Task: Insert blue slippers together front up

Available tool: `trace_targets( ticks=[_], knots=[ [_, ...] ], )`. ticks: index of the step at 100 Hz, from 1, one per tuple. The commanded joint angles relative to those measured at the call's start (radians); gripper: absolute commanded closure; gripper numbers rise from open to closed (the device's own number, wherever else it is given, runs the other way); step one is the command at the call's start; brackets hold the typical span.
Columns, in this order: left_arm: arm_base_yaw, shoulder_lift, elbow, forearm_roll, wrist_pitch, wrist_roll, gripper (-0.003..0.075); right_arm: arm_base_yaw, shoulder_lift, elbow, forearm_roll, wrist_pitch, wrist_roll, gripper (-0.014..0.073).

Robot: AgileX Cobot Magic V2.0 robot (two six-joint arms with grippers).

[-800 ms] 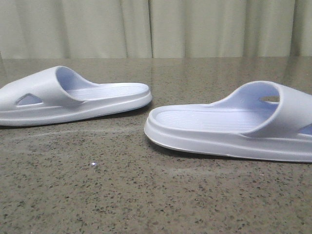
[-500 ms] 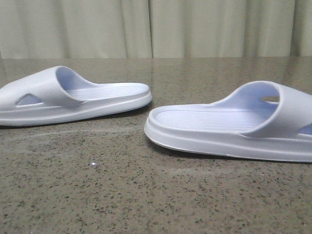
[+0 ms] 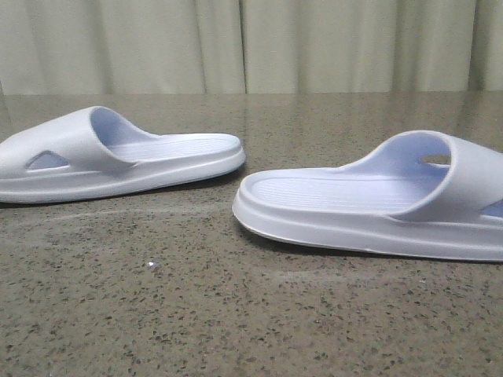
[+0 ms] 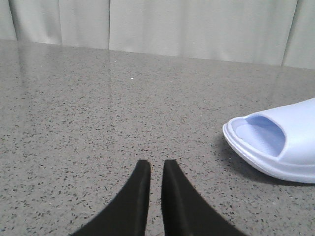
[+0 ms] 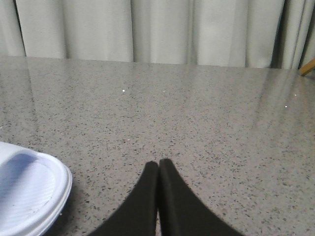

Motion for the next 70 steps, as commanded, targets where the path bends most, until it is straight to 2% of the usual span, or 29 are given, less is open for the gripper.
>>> trace_targets(
  ticks=[1, 15, 51, 59, 70],
  knots=[
    [-0.007, -0.012, 0.009, -0.004, -0.075, -0.009, 0.0705, -0.006, -0.014, 0.021, -0.01, -0.082, -0.003, 0.0673],
    [-0.007, -0.012, 0.009, -0.004, -0.075, -0.009, 0.0705, -0.006, -0.014, 0.021, -0.01, -0.116, -0.003, 0.0673],
    [-0.007, -0.012, 0.009, -0.004, -0.075, -0.009, 0.0705, -0.006, -0.014, 0.021, -0.01, -0.331, -0.003, 0.0673],
    [-0.007, -0.012, 0.009, -0.004, -0.075, -0.009, 0.0705, -0.006, -0.014, 0.021, 0.017, -0.331, 0.001, 0.0673],
    [-0.007, -0.012, 0.009, -0.004, -0.075, -0.009, 0.0705, -0.006, -0.014, 0.021, 0.086, -0.252, 0.003, 0.0673]
  ],
)
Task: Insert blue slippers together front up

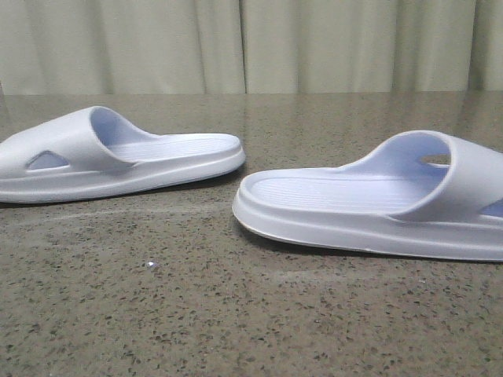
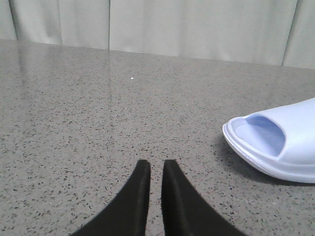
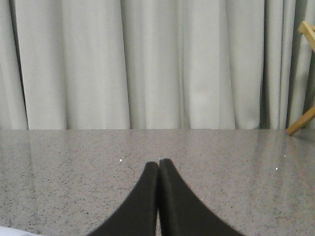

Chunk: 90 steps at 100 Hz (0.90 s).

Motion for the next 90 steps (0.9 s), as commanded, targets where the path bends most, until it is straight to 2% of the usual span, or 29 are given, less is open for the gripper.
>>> trace_targets(
  ticks=[1, 10, 29, 39, 72, 79, 90],
  knots=[
    [-0.007, -0.012, 0.009, -0.004, -0.075, -0.009, 0.0705, -0.006, -0.014, 0.021, 0.037, -0.014, 0.003, 0.0673],
    [-0.007, -0.012, 0.009, -0.004, -0.075, -0.009, 0.0705, -0.006, -0.014, 0.021, 0.037, 0.037, 0.003, 0.0673],
    [-0.007, -0.012, 0.009, -0.004, -0.075, -0.009, 0.0705, -0.006, -0.014, 0.021, 0.048, 0.016, 0.003, 0.0673],
    [-0.007, -0.012, 0.009, -0.031, -0.081, -0.009, 0.0705, -0.006, -0.014, 0.021, 0.139, 0.021, 0.004, 0.0673],
    [-0.007, -0.012, 0.003, -0.612, -0.239, -0.009, 0.0705, -0.006, -0.014, 0.018, 0.521, 0.022, 0.004, 0.0673],
    [-0.007, -0.012, -0.008, -0.648, -0.264, -0.009, 0.0705, -0.006, -0.014, 0.007, 0.576, 0.027, 0.004, 0.0673],
    [-0.007, -0.005, -0.058, -0.64, -0.253, -0.009, 0.0705, -0.006, -0.012, -0.037, 0.568, 0.067, 0.0, 0.0672]
  ],
)
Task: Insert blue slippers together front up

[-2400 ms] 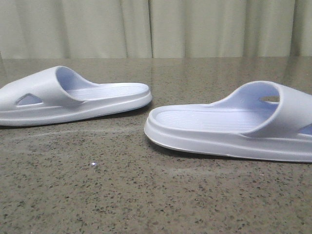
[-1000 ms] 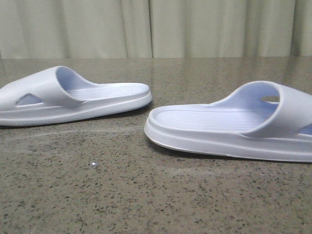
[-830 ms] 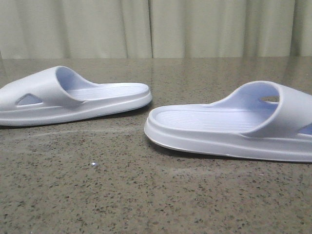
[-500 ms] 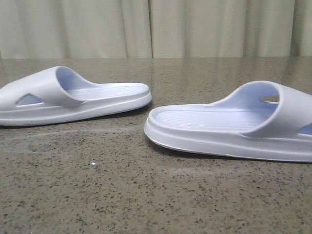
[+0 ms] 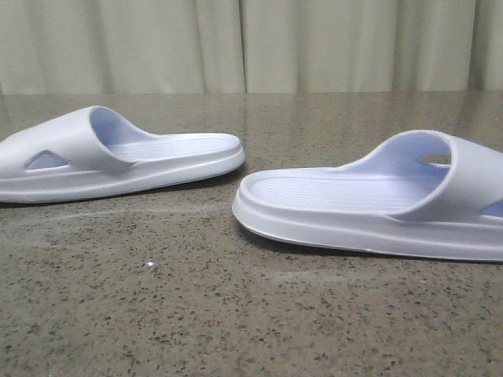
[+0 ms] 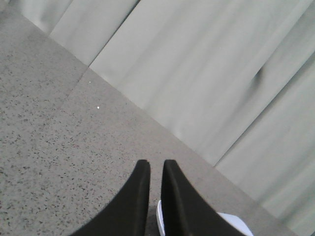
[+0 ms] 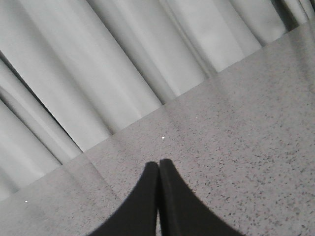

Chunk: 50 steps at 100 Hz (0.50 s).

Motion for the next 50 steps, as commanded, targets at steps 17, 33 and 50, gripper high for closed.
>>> trace_targets(
  ticks=[17, 33, 50],
  knots=[
    [-0.007, 0.124, -0.216, 0.191, 0.035, -0.006, 0.0705, -0.006, 0.089, -0.163, -0.01, 0.023, -0.066, 0.0671],
    [-0.007, 0.39, -0.481, 0.462, 0.279, -0.006, 0.0705, -0.006, 0.361, -0.365, -0.063, 0.171, -0.105, 0.0671],
    [-0.007, 0.659, -0.695, 0.516, 0.533, -0.006, 0.0705, -0.006, 0.689, -0.597, -0.195, 0.494, -0.105, 0.0672]
  ],
)
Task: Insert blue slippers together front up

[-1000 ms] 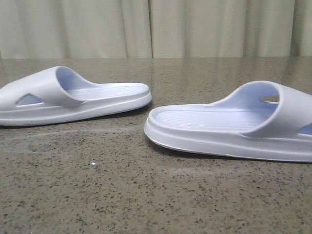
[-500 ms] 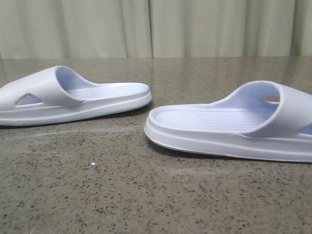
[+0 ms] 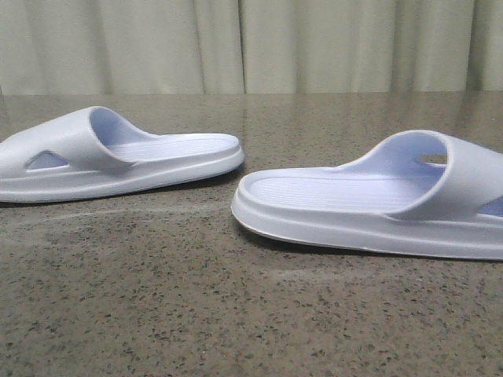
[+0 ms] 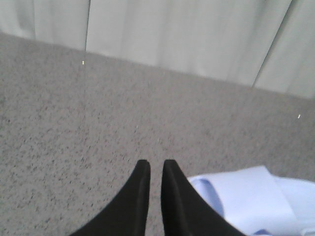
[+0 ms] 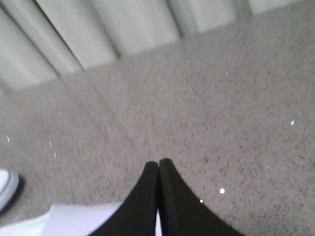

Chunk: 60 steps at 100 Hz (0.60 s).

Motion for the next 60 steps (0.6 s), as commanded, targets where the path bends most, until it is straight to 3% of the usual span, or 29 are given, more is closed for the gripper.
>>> trace_targets(
  ticks=[1, 8, 34, 46, 60],
  knots=[
    [-0.007, 0.125, -0.109, 0.021, 0.073, -0.005, 0.0705, -0.005, 0.149, -0.124, -0.058, 0.129, -0.015, 0.0672],
    [-0.007, 0.192, -0.14, 0.006, 0.108, 0.01, 0.0704, -0.005, 0.22, -0.161, -0.058, 0.193, -0.015, 0.0672],
    [-0.007, 0.29, -0.154, -0.245, 0.121, 0.283, 0.0699, -0.005, 0.253, -0.173, -0.051, 0.247, -0.015, 0.0655],
    [-0.007, 0.315, -0.154, -0.279, 0.123, 0.324, 0.0636, -0.005, 0.253, -0.173, -0.051, 0.267, -0.015, 0.0523],
    [-0.007, 0.341, -0.154, -0.317, 0.128, 0.365, 0.0485, -0.005, 0.253, -0.173, -0.051, 0.28, -0.015, 0.0393]
  ],
)
